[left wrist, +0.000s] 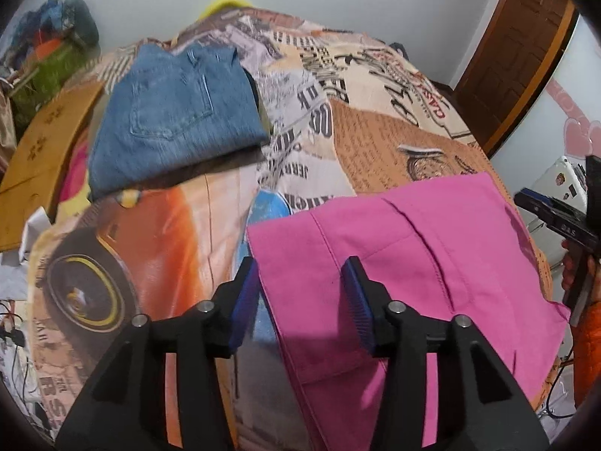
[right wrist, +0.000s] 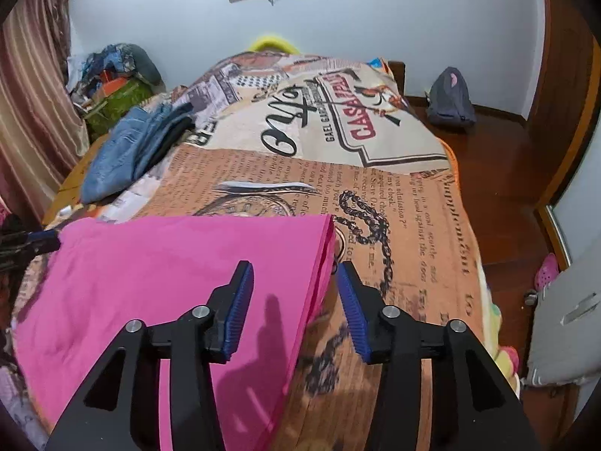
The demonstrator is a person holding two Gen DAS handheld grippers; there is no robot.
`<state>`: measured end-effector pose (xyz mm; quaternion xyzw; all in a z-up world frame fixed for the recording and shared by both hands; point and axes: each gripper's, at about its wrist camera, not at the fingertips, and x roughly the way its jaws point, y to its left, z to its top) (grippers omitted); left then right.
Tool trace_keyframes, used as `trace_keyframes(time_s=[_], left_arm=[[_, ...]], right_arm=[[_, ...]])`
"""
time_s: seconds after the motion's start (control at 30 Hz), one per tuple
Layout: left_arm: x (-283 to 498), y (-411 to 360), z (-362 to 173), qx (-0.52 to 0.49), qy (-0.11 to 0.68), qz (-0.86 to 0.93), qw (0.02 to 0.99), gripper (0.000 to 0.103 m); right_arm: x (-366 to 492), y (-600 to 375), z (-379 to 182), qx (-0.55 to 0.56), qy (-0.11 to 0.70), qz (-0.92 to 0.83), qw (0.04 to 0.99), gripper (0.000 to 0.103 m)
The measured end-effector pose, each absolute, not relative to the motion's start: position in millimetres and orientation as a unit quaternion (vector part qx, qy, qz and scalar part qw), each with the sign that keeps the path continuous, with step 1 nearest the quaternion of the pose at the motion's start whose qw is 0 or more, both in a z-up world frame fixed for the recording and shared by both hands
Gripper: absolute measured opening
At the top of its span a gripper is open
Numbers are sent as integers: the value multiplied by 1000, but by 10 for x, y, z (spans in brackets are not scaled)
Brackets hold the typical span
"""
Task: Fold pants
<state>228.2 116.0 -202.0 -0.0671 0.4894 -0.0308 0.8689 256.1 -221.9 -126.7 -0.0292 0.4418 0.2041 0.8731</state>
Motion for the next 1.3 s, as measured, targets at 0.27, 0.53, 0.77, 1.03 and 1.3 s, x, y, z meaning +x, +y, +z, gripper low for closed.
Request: trace_keyframes(time_s=[0.27, 0.53, 0.77, 1.03, 1.3], left_arm=[[2370, 1164, -2182, -91, 503, -53, 858, 53], [2379, 1060, -2177, -63, 484, -57, 871, 36], [2434, 1073, -2174, -41, 478, -25, 877, 35], [2314, 1147, -1927, -36, 471, 3, 882, 35], [1935, 884, -1553, -29, 438, -39, 897, 45]], right_arm=[[2904, -2093, -1672, -53, 485, 205, 848, 46], [3006, -2048, -1818, -23, 504, 238, 830, 10], [3106, -1904, -1802, -69, 474, 221, 849, 5], [3200, -1813, -1583, -73, 484, 217, 845, 13], [2618, -1860, -1079, -85, 435, 242, 863, 36]])
